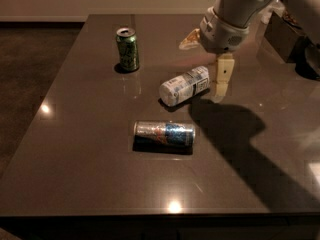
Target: Pick blue plastic bottle
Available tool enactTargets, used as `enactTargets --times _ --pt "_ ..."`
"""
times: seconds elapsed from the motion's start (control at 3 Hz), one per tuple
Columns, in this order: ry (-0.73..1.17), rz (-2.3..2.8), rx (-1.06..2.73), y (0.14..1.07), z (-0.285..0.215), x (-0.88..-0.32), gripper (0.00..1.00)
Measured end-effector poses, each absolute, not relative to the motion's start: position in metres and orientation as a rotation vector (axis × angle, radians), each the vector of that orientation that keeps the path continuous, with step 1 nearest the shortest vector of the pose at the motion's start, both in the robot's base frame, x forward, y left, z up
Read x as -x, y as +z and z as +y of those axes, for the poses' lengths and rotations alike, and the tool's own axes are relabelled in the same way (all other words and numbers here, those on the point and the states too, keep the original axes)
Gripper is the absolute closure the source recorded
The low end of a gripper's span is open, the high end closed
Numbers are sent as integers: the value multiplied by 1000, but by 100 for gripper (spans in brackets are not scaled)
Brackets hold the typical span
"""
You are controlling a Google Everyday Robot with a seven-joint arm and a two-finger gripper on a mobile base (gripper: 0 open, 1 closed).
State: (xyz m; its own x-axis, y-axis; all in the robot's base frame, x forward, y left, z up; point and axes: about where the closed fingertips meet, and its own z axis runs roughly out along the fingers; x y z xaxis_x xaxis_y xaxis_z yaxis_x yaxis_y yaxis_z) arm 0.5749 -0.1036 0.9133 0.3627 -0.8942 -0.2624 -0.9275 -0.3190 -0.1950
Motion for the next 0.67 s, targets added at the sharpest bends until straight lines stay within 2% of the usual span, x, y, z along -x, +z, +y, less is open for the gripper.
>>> enactTargets --times 0.67 --pt "198 1495 2427 886 -83 -590 0"
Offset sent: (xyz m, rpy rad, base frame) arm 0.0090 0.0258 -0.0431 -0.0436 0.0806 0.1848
